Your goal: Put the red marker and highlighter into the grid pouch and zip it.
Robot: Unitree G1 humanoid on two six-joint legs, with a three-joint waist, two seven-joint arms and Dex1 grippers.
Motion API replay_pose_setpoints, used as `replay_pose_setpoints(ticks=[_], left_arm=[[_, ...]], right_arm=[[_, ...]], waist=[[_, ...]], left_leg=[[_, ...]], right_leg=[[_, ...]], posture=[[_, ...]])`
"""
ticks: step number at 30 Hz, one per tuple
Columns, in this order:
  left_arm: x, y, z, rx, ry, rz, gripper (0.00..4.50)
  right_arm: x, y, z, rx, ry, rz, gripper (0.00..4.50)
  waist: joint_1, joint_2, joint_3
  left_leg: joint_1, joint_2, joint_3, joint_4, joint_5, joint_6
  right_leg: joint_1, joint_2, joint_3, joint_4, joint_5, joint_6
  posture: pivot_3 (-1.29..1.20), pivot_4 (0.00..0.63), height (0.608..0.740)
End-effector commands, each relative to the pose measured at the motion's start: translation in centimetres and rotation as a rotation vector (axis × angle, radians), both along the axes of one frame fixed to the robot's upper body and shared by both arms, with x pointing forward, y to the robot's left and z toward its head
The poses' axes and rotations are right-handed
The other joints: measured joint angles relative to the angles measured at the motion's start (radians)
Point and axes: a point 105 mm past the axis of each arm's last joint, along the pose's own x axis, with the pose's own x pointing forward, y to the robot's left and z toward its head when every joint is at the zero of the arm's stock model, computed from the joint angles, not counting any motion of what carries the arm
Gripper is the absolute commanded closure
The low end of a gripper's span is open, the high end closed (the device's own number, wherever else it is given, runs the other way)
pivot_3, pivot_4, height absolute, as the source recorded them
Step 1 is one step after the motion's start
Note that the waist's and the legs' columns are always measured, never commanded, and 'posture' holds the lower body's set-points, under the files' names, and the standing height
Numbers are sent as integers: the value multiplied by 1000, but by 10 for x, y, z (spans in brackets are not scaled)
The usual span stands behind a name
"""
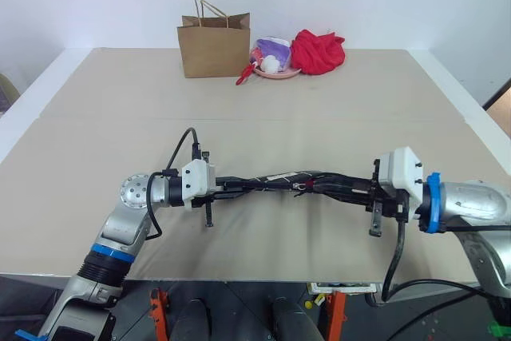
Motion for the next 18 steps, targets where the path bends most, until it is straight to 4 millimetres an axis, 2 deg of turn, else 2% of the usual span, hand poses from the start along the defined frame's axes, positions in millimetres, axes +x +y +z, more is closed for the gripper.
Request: replay_pose_setpoints(ticks=[1,9,14,18], left_arm=[[2,7,6,5,-40,25,4500],[2,8,4,9,-42,34,4500],[2,11,5,11,-45,41,4500],[2,14,6,18,-45,43,4500]], right_arm=[[-1,-20,8,-26,-42,-55,4446],[0,-43,3,-28,-32,-164,4446],[4,-72,-9,-67,-19,-272,4446],[2,-85,-17,-92,-9,-297,4446]], waist=[[0,0,0],[-1,0,0],[0,0,0],[-3,0,0]], left_leg=[[0,0,0,0,0,0],[0,0,0,0,0,0],[0,0,0,1,0,0],[0,0,0,0,0,0]], right_leg=[[0,0,0,0,0,0],[0,0,0,0,0,0],[1,0,0,0,0,0],[0,0,0,0,0,0]], posture=[[0,150,740],[0,150,740],[0,150,740],[0,150,740]])
